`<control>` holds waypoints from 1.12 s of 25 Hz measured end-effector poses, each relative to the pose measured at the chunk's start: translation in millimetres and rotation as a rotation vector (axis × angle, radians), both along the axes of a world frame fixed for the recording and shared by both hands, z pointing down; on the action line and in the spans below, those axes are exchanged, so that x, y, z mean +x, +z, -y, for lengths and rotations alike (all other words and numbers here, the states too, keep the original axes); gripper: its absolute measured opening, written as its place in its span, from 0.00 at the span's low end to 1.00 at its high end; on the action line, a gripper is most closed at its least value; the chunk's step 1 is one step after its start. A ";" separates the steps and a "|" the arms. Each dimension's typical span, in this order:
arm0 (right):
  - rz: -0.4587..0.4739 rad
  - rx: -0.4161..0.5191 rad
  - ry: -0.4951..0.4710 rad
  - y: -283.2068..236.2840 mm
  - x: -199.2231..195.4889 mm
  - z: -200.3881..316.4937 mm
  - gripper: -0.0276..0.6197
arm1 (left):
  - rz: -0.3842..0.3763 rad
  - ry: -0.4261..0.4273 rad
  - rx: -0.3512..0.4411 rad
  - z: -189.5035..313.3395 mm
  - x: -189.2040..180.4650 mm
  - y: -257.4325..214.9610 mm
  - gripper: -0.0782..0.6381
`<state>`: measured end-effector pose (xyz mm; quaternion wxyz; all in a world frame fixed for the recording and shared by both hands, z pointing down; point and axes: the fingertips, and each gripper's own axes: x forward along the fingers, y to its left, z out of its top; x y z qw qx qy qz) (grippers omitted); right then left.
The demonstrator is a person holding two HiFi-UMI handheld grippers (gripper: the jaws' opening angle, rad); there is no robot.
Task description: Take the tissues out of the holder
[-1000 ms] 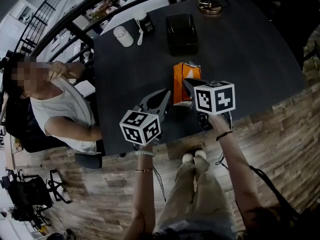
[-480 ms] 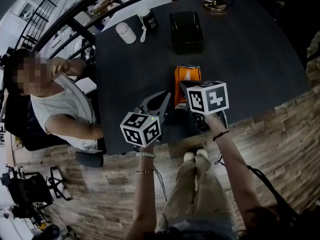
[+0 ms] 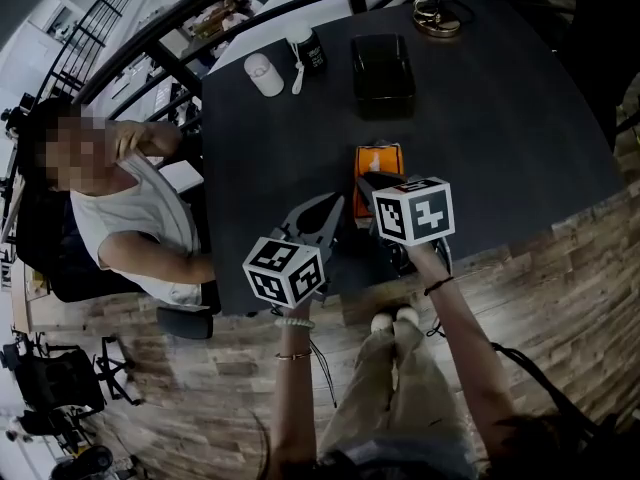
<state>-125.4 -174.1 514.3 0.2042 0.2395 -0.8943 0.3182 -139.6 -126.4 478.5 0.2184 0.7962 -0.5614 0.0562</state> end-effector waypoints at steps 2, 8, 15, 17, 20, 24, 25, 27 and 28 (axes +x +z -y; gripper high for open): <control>0.031 0.018 -0.009 -11.5 0.8 -4.5 0.10 | -0.001 0.002 0.027 -3.5 1.3 -11.2 0.12; 0.120 0.106 -0.069 -50.9 6.0 -29.9 0.09 | 0.012 0.027 0.107 -17.0 13.7 -44.2 0.12; 0.261 0.306 -0.120 -108.2 24.0 -61.9 0.06 | 0.027 0.060 0.182 -46.2 28.5 -77.3 0.12; 0.267 0.382 -0.123 -121.0 30.9 -67.0 0.06 | 0.032 0.059 0.210 -52.0 30.8 -85.5 0.12; 0.285 0.463 -0.125 -136.8 39.7 -74.8 0.06 | 0.046 0.063 0.253 -58.6 36.4 -99.9 0.12; 0.317 0.526 -0.127 -152.3 48.8 -83.5 0.06 | 0.067 0.077 0.303 -63.8 44.3 -116.4 0.12; 0.324 0.541 -0.131 -156.0 49.8 -85.1 0.06 | 0.071 0.083 0.315 -63.8 46.0 -120.1 0.12; 0.333 0.571 -0.139 -162.2 51.2 -89.5 0.06 | 0.079 0.096 0.335 -64.6 49.4 -126.8 0.12; 0.337 0.583 -0.144 -164.7 51.5 -92.3 0.06 | 0.082 0.102 0.345 -65.7 50.9 -129.9 0.12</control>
